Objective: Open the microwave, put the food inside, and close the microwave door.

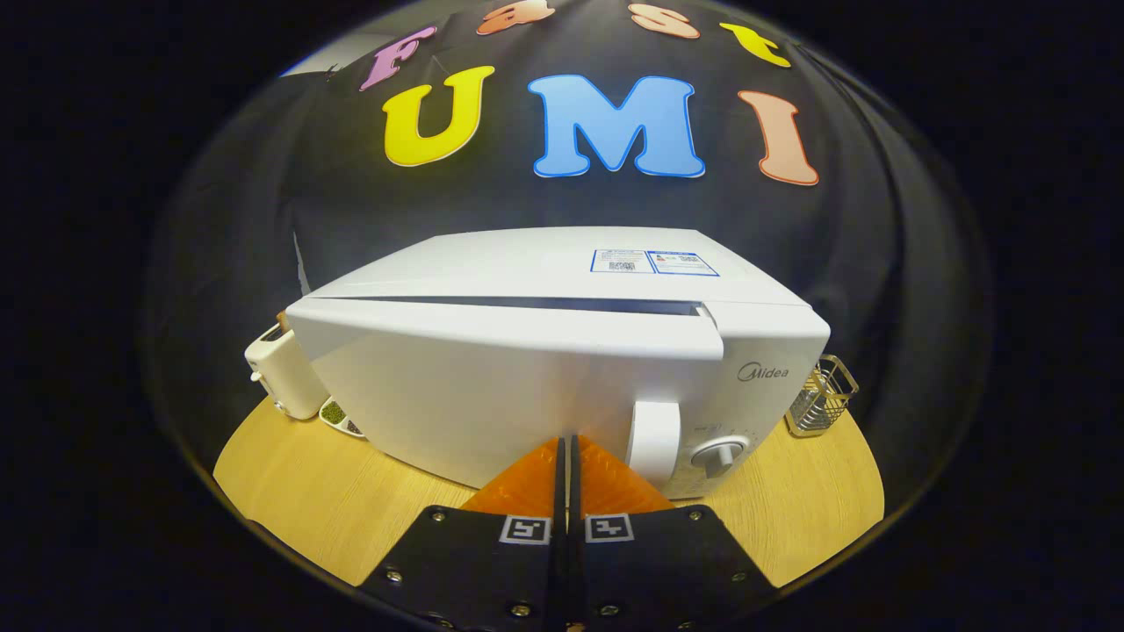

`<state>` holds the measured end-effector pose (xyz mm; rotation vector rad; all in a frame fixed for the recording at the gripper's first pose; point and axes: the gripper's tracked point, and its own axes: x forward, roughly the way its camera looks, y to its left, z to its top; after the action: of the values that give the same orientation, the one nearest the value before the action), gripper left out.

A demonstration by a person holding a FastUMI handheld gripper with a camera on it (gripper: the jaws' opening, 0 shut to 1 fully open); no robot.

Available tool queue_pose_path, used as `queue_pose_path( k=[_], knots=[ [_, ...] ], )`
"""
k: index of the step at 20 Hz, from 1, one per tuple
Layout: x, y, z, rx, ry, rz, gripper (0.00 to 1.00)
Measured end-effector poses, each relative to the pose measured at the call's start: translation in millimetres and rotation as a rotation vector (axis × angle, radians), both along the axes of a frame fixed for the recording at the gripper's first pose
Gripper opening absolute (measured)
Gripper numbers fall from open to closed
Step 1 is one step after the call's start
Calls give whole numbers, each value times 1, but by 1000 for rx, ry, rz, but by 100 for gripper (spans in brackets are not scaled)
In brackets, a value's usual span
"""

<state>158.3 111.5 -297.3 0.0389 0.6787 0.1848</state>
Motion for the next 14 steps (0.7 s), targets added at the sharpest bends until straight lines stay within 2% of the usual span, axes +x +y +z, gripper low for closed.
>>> queue_pose_path(
  k=[5,10,14],
  knots=[
    [1,1,-4,-48,-10,-6,0],
    [14,-2,-8,29,19,-80,0],
    [11,-3,3,-29,-28,-73,0]
  ],
)
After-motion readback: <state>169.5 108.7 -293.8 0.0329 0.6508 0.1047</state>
